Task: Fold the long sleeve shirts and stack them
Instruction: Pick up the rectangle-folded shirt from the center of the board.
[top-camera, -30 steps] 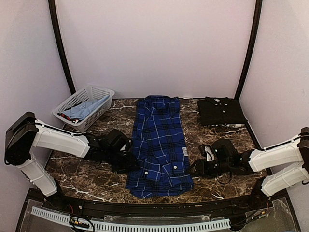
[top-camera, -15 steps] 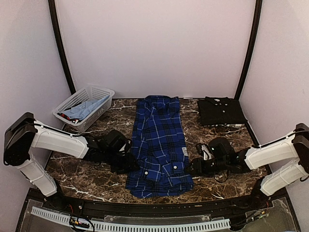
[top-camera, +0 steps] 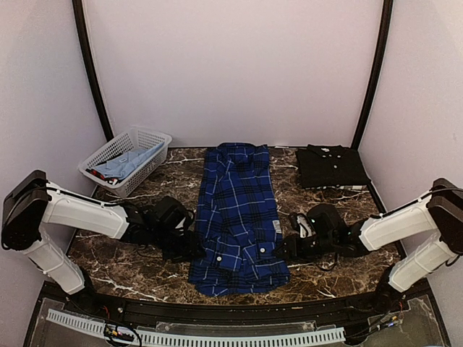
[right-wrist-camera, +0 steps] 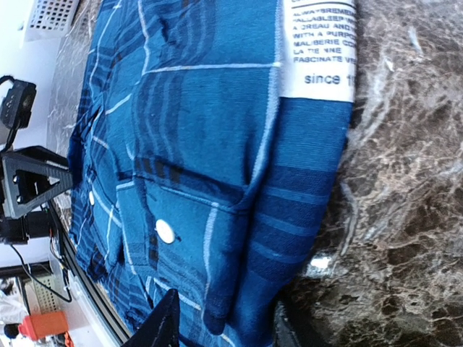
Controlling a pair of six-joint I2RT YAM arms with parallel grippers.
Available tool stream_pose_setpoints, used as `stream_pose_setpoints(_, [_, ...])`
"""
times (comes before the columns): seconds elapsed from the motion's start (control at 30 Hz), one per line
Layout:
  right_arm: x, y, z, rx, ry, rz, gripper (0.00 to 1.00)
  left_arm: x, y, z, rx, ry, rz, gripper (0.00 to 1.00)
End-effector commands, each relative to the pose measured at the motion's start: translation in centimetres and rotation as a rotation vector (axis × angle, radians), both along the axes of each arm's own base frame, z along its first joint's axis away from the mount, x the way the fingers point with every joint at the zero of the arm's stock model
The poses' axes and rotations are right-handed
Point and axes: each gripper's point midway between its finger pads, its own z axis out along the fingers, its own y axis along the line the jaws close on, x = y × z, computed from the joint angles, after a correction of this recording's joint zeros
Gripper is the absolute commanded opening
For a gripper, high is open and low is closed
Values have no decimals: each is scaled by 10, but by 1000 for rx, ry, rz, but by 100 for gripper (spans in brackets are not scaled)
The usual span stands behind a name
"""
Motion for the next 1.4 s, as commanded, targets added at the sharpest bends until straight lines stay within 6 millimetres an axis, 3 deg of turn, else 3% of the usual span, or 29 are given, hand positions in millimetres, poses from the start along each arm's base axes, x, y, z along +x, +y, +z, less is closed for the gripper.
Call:
stream_pose_setpoints(0.0, [-5,-3,-12,-41,29,2,36,-24,34,-29,140,87,2,46])
stream_pose_setpoints(0.33, [-10,2,-15,-49,37,14,25,-24,39,-40,204,113,10,38])
stream_pose_setpoints(0.57, [-11,5,-17,-51,37,21,23,-25,52,-37,248,94,22,41])
stream_pose_setpoints(0.73, [-12,8,-17,-46,38,27,20,-32,51,-46,250,118,1,40])
stream_pose_setpoints(1.37, [-26,9,-10,-19,41,31,4,-60,37,-54,160,166,-31,9])
